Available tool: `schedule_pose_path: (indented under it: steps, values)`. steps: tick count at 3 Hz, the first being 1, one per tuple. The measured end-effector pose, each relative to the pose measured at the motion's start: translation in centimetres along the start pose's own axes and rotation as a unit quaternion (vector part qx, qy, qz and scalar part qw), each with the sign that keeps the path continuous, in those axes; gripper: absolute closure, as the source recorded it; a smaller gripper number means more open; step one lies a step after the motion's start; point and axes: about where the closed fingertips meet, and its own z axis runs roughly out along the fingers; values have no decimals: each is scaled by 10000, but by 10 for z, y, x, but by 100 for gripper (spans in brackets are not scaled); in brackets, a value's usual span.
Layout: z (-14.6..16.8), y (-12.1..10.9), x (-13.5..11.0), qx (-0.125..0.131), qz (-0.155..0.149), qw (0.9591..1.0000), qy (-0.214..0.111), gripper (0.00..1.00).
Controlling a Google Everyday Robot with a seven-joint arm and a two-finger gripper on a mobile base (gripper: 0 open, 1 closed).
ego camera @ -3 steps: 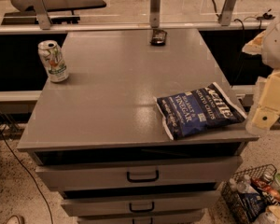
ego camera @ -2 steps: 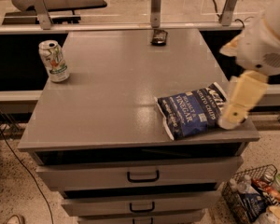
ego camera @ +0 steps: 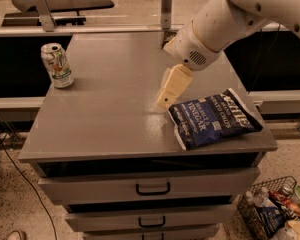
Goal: Move 7up can near rxbar chocolate
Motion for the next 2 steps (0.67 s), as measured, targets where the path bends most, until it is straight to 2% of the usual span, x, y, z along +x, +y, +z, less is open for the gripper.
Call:
schedule_pose_path:
  steps: [1, 2]
  values:
    - [0, 0, 0, 0, 0, 10000, 0, 0]
    - [9, -3, -12, 0, 49, 9996, -290, 0]
